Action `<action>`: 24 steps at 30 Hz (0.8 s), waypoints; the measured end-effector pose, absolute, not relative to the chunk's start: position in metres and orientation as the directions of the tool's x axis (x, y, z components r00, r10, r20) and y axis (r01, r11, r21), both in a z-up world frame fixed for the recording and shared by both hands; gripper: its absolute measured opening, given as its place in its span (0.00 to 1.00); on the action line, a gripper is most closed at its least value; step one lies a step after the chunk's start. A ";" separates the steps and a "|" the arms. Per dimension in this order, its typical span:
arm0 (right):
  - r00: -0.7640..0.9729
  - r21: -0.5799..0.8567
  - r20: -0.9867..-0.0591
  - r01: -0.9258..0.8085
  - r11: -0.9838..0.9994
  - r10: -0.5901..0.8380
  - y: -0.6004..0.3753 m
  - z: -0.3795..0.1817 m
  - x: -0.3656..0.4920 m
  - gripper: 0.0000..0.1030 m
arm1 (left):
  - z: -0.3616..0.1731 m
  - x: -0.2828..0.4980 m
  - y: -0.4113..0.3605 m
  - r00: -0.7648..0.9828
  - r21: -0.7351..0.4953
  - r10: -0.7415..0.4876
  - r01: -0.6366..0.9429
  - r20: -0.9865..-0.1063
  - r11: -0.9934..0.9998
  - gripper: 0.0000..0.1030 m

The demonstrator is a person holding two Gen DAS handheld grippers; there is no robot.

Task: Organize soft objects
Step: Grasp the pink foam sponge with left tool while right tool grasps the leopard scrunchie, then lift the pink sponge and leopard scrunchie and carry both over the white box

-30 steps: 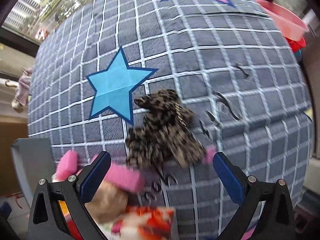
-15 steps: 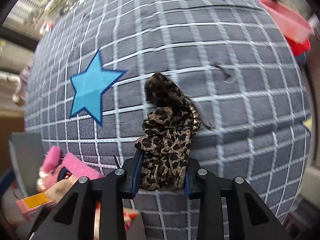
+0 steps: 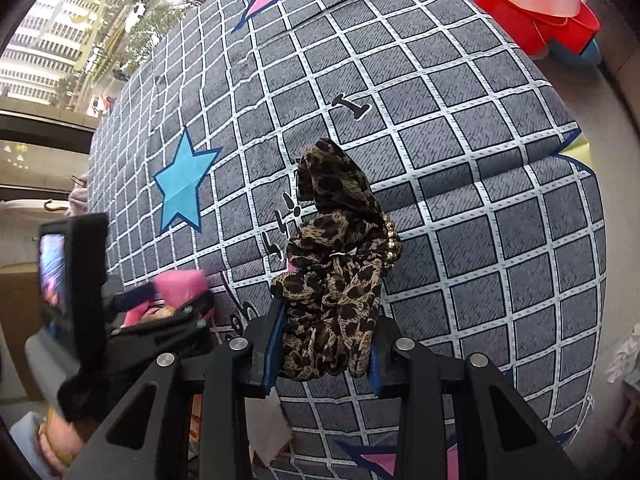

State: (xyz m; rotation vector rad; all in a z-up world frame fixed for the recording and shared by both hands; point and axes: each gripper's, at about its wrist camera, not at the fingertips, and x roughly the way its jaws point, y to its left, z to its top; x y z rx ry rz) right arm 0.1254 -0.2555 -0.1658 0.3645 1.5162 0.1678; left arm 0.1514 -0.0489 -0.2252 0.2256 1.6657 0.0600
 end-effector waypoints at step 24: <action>0.096 0.411 -0.911 0.189 0.892 0.400 -0.283 -0.158 0.108 0.34 | -0.152 0.196 -0.010 0.035 -0.060 -0.062 0.054 -0.997 0.997 0.76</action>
